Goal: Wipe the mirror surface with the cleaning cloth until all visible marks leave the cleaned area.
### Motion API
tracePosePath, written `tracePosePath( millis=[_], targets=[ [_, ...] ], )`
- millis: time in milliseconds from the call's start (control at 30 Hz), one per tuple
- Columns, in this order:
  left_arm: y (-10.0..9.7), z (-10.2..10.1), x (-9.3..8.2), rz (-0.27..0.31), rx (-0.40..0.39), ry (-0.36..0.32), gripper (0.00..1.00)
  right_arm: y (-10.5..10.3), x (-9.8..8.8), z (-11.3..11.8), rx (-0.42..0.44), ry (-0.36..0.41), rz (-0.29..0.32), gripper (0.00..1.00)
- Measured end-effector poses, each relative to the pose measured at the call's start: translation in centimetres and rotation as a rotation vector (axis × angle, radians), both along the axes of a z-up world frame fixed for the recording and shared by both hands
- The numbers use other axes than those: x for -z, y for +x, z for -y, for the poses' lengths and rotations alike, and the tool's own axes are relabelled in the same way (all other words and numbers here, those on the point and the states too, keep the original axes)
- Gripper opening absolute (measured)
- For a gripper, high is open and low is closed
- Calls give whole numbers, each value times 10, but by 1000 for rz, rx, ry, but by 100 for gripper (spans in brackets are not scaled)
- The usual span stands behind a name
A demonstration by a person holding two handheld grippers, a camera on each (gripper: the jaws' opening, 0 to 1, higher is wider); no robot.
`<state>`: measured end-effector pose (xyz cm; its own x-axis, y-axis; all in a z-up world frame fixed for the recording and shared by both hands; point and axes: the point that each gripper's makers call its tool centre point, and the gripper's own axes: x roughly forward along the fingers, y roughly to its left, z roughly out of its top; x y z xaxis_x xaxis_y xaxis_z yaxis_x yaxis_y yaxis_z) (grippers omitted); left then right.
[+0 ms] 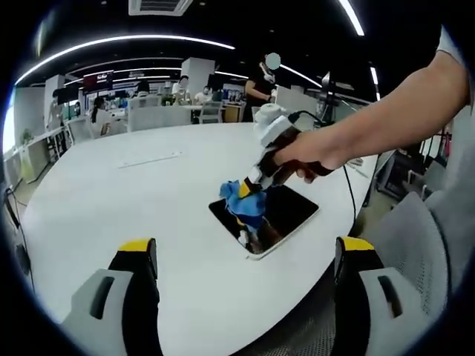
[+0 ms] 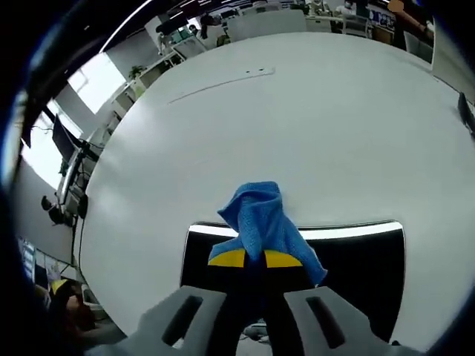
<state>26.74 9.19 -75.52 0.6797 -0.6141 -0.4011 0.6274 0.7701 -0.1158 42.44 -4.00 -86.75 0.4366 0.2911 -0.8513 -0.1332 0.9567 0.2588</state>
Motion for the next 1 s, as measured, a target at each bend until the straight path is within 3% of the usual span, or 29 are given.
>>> tracePosePath(
  millis=[233, 467, 1000],
  targets=[
    [0, 1, 0, 8, 4, 7, 99, 0, 0, -18, 0, 40, 4, 1],
    [-1, 2, 0, 10, 11, 8, 99, 1, 2, -40, -54, 70, -1, 1],
    [-1, 4, 1, 12, 12, 14, 99, 5, 2, -44, -65, 93, -2, 1]
  ],
)
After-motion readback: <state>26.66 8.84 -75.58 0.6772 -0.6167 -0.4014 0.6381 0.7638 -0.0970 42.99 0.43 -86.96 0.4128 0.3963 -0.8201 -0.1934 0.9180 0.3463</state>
